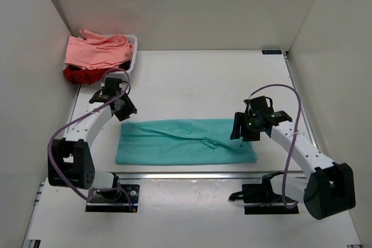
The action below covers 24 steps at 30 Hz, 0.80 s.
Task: Fold and stack the t-shirts
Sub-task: Fold the other side of the tshirt into a rectangle
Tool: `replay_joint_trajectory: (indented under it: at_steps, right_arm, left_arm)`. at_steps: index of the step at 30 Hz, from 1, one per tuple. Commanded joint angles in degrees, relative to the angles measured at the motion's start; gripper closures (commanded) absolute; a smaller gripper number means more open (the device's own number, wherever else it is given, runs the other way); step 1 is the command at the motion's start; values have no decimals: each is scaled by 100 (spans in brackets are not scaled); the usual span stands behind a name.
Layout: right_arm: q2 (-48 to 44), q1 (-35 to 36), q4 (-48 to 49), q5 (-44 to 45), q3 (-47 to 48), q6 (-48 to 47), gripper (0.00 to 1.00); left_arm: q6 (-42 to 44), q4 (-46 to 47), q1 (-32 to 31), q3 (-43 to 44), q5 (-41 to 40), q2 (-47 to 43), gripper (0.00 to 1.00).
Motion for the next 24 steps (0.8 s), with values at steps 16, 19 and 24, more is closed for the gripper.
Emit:
replay_joint_trajectory:
  at_steps: [16, 19, 24]
  right_arm:
    - [1739, 350, 899, 155, 268, 153, 56]
    - [1862, 455, 952, 120, 347, 144, 56]
    - [1986, 614, 970, 129, 338, 161, 55]
  left_arm:
    - [133, -438, -485, -446, -175, 637, 73]
    - [72, -675, -476, -491, -316, 224, 77]
    - [-60, -754, -494, -640, -194, -418, 95]
